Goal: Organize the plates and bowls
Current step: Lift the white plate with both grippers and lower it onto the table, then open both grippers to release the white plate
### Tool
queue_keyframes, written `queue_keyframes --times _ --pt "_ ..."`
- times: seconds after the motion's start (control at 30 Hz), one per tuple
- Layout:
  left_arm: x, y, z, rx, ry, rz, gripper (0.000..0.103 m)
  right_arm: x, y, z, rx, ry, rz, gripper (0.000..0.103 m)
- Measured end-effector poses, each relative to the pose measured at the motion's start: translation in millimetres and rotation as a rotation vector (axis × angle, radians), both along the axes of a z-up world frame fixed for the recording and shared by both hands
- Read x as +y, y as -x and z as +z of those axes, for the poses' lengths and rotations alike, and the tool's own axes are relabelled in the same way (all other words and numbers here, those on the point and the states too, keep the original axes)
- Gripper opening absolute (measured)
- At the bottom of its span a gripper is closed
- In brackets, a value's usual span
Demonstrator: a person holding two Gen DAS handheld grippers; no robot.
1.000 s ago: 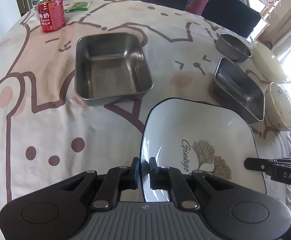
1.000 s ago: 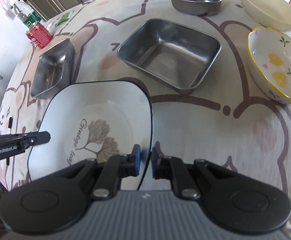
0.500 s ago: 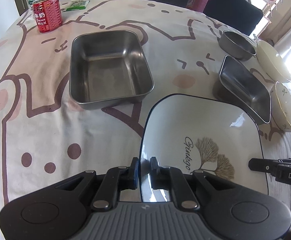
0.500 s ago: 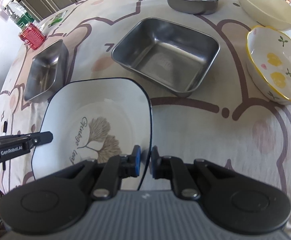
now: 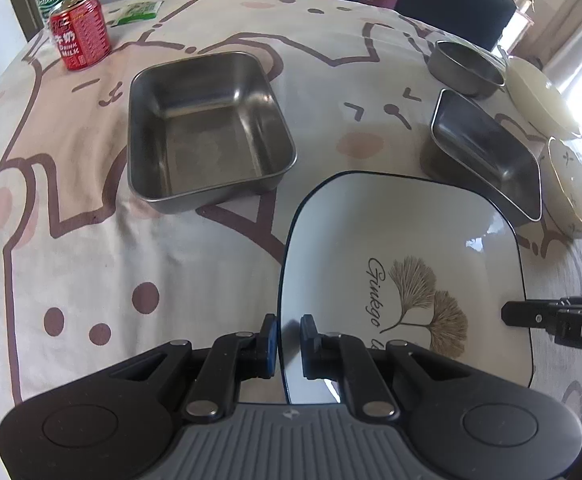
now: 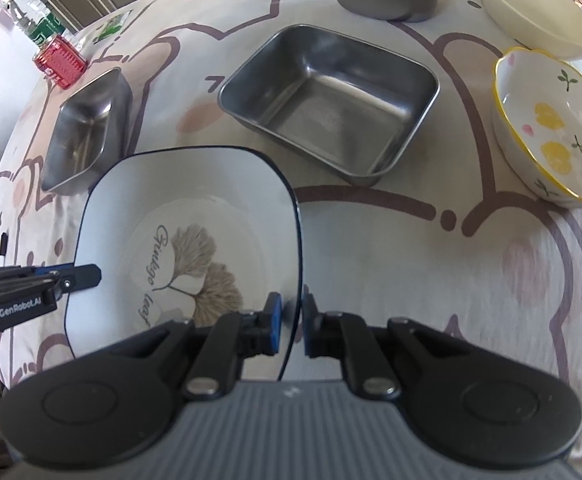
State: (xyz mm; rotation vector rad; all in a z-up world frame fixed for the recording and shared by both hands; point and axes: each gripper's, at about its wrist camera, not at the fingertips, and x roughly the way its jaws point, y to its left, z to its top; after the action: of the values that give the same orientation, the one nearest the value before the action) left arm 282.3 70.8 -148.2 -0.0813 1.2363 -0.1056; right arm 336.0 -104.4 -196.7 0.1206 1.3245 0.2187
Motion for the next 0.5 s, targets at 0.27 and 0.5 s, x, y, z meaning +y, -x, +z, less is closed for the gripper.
queue_keyframes --times 0.27,0.5 --pt "0.3 0.7 -0.1 -0.007 0.004 -0.009 0.012 -0.3 1.3 -3.4 0.021 -0.013 0.009 0.017" --pt "-2.2 4.9 -1.8 0.016 0.005 -0.029 0.031 -2.3 6.1 -0.3 0.013 -0.043 -0.003 0.047"
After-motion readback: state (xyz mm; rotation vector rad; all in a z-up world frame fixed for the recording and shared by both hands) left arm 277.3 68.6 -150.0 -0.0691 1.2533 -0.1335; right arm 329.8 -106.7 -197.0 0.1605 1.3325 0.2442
